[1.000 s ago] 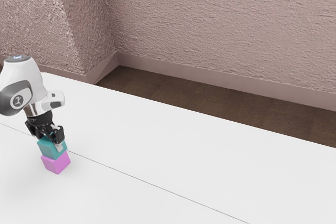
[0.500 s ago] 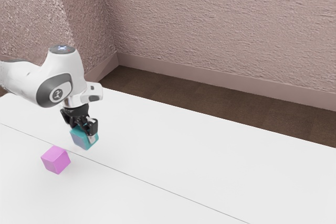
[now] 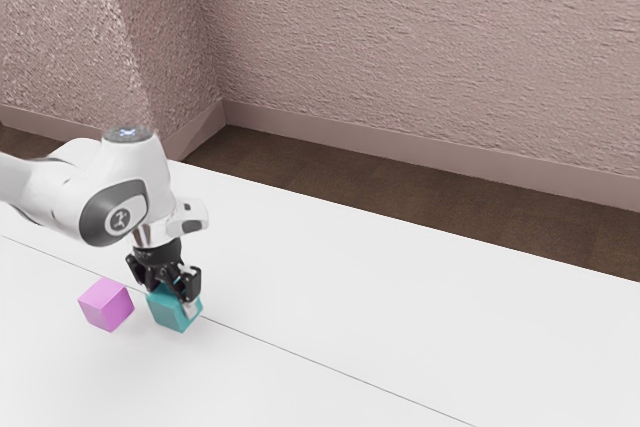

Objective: Pick up the blue block with one arm, and put the blue block on the table with one arm

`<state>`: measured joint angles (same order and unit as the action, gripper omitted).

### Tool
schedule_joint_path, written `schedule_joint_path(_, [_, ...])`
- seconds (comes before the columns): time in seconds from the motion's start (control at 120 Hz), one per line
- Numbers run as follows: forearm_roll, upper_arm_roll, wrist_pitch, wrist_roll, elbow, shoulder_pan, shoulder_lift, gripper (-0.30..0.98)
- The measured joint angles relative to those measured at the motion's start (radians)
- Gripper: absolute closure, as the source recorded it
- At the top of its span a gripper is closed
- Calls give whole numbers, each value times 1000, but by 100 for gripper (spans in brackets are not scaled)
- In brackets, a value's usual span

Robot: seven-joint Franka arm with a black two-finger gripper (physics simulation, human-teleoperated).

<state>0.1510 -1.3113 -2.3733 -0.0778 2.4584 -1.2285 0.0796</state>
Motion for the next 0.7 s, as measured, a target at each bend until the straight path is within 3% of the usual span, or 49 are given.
schedule_joint_path(0.125, [-4,0,-13,-13,14,1,2,35])
schedule_joint_path(0.408, [-31,-3,-27,-8,19,5,7,12])
schedule_joint_path(0.7, [-41,12,16,22,-72,16,33,3])
